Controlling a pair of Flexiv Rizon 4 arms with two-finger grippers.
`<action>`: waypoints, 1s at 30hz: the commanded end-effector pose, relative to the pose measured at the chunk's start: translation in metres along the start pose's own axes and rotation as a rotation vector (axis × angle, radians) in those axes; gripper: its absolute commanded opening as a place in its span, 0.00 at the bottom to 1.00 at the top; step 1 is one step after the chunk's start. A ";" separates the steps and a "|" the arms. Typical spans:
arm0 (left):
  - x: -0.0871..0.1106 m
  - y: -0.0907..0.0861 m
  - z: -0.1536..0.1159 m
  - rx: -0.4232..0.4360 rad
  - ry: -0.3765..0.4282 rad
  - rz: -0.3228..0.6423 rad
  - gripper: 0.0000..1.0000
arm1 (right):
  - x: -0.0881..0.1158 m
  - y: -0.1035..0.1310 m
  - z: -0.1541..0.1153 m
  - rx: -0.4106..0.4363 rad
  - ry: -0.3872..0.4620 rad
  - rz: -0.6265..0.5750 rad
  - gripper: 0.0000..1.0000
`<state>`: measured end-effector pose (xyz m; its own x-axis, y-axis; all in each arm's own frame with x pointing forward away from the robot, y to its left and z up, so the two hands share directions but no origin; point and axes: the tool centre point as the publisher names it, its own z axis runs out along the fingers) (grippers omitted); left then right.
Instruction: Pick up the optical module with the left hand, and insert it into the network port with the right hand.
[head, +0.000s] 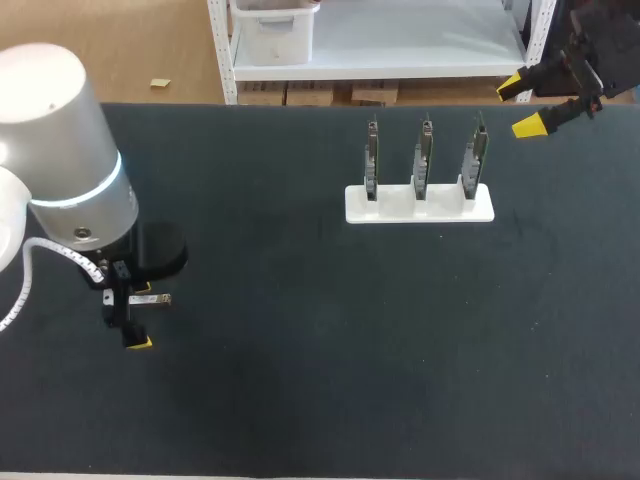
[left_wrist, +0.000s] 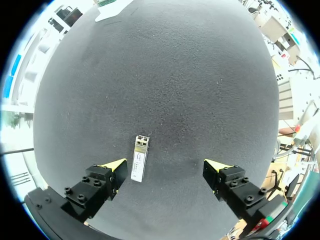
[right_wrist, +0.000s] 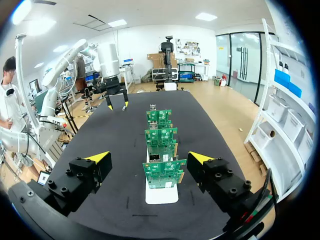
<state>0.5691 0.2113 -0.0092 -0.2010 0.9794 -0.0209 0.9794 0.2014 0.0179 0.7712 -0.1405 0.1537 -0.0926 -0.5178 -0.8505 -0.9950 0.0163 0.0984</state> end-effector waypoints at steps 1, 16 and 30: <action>0.002 0.001 0.007 0.000 -0.007 -0.004 1.00 | 0.000 0.002 0.000 0.005 0.000 -0.001 1.00; 0.005 0.007 0.008 -0.003 -0.004 0.024 1.00 | 0.000 0.002 0.000 0.005 0.000 -0.001 1.00; 0.010 0.017 0.008 0.010 0.010 0.065 1.00 | 0.000 0.002 0.000 0.005 0.000 -0.001 1.00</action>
<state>0.5800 0.2248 -0.0159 -0.1390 0.9902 -0.0121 0.9901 0.1391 0.0168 0.7712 -0.1405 0.1537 -0.0925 -0.5178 -0.8505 -0.9950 0.0163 0.0983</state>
